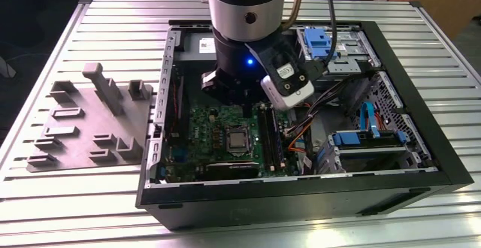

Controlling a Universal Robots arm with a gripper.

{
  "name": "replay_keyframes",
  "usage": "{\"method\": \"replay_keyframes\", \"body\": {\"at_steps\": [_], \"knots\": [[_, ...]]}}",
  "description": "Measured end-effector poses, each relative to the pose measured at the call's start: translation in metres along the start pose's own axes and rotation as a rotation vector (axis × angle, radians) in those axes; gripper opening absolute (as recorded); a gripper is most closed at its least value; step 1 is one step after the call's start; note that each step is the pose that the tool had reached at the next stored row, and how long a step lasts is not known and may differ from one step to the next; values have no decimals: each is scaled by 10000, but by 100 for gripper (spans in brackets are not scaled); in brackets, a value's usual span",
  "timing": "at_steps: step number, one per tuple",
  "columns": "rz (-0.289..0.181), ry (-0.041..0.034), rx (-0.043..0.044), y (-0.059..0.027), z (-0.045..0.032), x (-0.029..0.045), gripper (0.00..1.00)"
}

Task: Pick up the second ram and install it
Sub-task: 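Insert the second ram into the second slot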

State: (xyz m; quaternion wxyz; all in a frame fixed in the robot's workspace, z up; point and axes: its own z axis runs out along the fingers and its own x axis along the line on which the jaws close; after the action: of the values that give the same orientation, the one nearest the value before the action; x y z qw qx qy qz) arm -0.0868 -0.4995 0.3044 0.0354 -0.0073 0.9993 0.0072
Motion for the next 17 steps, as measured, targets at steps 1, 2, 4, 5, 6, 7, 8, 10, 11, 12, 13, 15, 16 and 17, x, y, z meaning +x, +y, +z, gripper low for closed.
{"method": "replay_keyframes", "body": {"at_steps": [1,2,4,5,6,7,8,10,11,12,13,15,16,17], "knots": [[33,-1,2,3,6,-15,12],[65,-1,4,6,11,-26,12],[124,-2,8,12,20,-43,12],[135,-3,7,13,22,-44,12],[135,-3,9,13,22,-44,12],[137,-2,10,13,21,-44,12],[136,-2,10,13,22,-45,12],[137,-2,10,13,22,-45,12],[137,-2,11,13,22,-45,12],[138,-2,10,14,23,-46,12],[137,-2,9,20,24,-47,12],[137,-2,10,35,27,-47,12],[137,-2,10,42,28,-47,12],[137,-3,9,45,30,-48,12]]}}
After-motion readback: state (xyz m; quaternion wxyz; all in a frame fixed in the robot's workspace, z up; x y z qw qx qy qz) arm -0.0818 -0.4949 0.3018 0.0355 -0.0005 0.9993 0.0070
